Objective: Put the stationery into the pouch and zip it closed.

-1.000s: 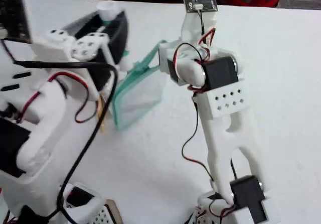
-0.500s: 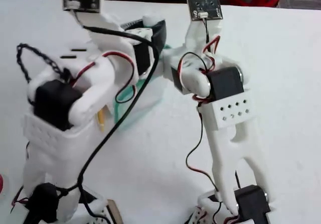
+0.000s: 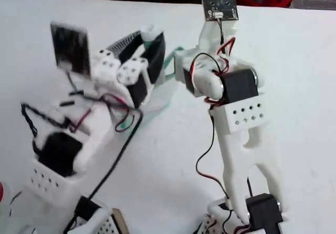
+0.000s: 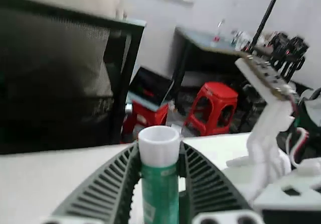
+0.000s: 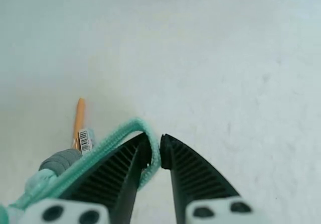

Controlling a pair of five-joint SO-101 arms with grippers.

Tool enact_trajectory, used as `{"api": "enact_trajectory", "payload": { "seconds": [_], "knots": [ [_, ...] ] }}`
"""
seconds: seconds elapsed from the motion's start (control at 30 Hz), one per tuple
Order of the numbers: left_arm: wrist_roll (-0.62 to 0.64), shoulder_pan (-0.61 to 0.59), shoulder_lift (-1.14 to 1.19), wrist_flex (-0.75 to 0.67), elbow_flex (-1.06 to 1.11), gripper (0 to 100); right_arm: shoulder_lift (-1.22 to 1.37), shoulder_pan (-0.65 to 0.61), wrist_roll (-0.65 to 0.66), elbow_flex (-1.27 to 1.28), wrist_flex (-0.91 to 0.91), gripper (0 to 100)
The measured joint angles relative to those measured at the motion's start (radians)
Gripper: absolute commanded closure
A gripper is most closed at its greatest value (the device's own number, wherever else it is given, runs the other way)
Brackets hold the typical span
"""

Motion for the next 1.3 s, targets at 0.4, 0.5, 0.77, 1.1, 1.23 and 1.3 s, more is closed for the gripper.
{"api": "enact_trajectory", "payload": {
  "seconds": [0.4,0.5,0.77,1.1,1.23,1.3],
  "knots": [
    [-0.11,0.011,0.078,-0.368,0.218,98,-0.02,0.002,0.0,0.086,-0.069,98.1],
    [-0.109,-0.009,0.097,-0.37,0.213,98,-0.02,-0.002,0.0,0.086,-0.071,98.1],
    [-0.109,-0.055,0.051,-0.374,0.299,97,-0.02,0.003,0.0,0.086,-0.071,98.1],
    [-0.109,-0.107,0.035,-0.382,0.391,90,-0.009,0.003,-0.002,0.084,-0.072,98.1],
    [-0.1,-0.112,-0.025,-0.339,0.4,79,-0.011,0.003,-0.002,0.084,-0.072,98.1],
    [-0.035,-0.13,-0.086,-0.258,0.4,79,-0.011,0.012,-0.002,0.086,-0.072,98.1]
  ]
}}
